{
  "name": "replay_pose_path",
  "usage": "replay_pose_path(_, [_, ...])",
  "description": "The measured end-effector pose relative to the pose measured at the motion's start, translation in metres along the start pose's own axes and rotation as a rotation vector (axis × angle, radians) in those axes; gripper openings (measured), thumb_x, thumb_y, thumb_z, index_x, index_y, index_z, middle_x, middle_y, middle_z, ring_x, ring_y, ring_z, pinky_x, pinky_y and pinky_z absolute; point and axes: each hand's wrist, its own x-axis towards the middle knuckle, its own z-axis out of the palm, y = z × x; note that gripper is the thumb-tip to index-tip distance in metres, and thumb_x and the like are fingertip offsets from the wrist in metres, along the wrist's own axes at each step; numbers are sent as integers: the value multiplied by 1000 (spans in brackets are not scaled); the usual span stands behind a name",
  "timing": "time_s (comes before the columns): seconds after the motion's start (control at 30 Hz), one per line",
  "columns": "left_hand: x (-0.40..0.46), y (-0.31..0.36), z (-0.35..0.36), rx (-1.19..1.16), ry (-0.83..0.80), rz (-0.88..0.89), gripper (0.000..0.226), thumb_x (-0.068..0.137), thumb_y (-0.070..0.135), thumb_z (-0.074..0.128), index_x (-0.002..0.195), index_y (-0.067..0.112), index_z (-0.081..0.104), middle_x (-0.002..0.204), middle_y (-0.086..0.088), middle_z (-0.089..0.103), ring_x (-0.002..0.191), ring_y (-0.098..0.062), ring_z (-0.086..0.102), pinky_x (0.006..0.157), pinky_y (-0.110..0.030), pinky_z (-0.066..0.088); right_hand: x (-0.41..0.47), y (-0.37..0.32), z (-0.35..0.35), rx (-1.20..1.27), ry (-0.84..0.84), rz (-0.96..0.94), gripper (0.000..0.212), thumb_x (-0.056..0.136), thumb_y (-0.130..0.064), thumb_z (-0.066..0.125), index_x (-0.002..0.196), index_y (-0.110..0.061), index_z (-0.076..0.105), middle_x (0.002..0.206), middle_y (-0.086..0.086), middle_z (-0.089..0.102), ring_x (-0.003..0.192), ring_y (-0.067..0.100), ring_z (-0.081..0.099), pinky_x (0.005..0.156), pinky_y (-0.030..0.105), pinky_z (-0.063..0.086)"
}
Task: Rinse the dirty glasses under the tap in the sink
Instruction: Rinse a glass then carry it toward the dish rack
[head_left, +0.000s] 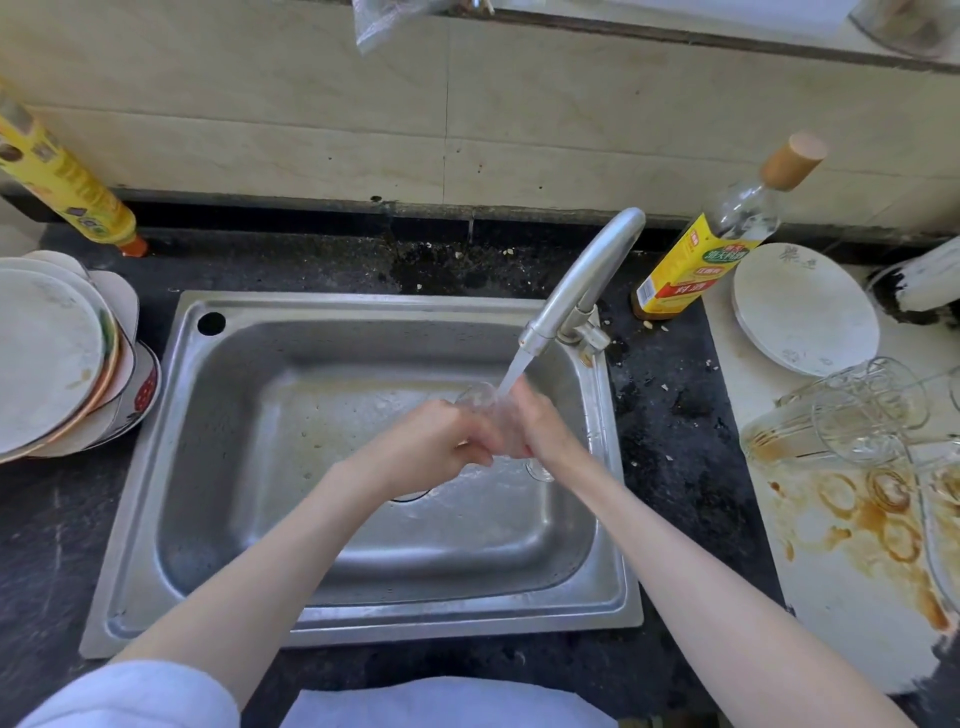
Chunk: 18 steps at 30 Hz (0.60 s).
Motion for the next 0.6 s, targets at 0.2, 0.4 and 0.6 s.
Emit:
replay_pose_path(0.2, [-1,17,6,-318,282,-234,34,76,3,73,70,23,46,73,8,56,71,-4,54,65,-12,39,-13,4,-1,-176,-61,-144,37,100,-43,27,110,-21,54,98,-9,56,86,5,51,78,26,41])
replay_pose_path(0.4, [-1,14,-16,-203,-84,-147,12,76,5,74,76,17,70,71,20,62,68,13,55,67,-3,37,-6,4,-3,35,-247,65,78,94,-59,2,51,-28,58,41,-6,40,35,6,28,41,18,20])
replay_pose_path(0.6, [1,16,-5,-304,196,-201,29,75,4,74,72,23,52,71,9,59,67,-2,53,65,-16,39,-2,17,7,-143,-78,-113,65,85,-72,19,115,-25,53,114,-8,58,101,8,55,87,32,42])
